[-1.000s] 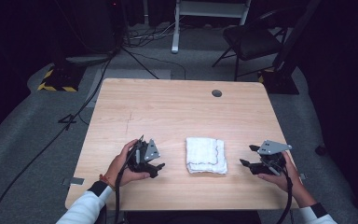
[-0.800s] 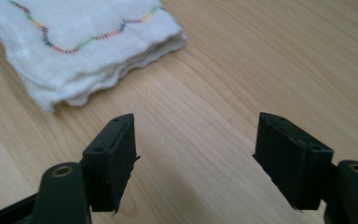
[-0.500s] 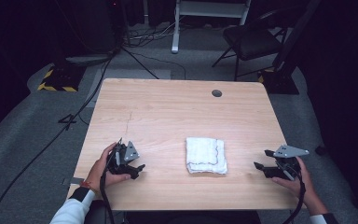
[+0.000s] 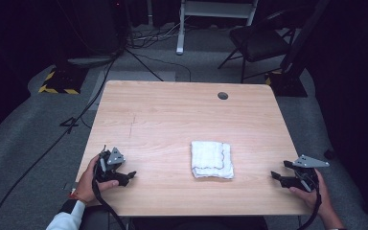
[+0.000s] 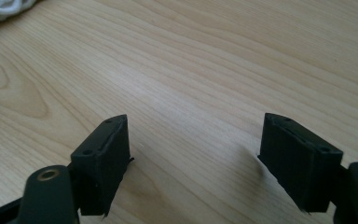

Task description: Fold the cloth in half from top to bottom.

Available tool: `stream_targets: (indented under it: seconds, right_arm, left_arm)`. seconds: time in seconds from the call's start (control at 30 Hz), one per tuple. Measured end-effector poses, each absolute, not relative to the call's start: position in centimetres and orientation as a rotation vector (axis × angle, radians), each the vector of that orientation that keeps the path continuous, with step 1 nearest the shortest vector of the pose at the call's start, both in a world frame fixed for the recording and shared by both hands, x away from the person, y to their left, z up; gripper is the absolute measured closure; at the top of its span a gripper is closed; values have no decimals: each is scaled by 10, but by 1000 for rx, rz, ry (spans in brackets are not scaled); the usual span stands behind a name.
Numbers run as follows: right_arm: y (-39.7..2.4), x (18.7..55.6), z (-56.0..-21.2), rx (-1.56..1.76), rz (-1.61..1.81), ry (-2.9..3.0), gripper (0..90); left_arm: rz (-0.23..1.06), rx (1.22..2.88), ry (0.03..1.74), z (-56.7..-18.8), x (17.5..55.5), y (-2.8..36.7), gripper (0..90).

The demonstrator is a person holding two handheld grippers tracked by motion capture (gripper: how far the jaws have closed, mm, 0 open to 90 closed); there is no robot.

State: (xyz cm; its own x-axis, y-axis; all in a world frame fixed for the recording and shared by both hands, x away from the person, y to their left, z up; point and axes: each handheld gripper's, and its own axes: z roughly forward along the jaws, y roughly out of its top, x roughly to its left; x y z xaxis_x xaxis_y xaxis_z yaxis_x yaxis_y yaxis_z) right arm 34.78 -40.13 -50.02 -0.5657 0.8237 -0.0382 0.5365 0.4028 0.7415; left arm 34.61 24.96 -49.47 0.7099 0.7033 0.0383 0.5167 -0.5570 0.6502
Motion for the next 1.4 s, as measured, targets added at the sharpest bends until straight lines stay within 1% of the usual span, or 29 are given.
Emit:
stream_targets:
  seconds: [0.1, 0.2, 0.57, 1.4]
  right_arm:
    - [-405, 347, -501, 1199, 994, 2232, 242]
    - [-406, 347, -503, 1233, 982, 2224, 214]
    - [-406, 349, -503, 1262, 980, 2220, 197]
    - [-405, 348, -503, 1267, 979, 2215, 196]
  left_arm:
    - [341, 2247, 953, -501, 345, 259, 161]
    - [369, 2208, 966, -504, 342, 266, 164]
    - [389, 2204, 990, -504, 341, 264, 159]
    - [390, 2203, 997, -504, 341, 264, 159]
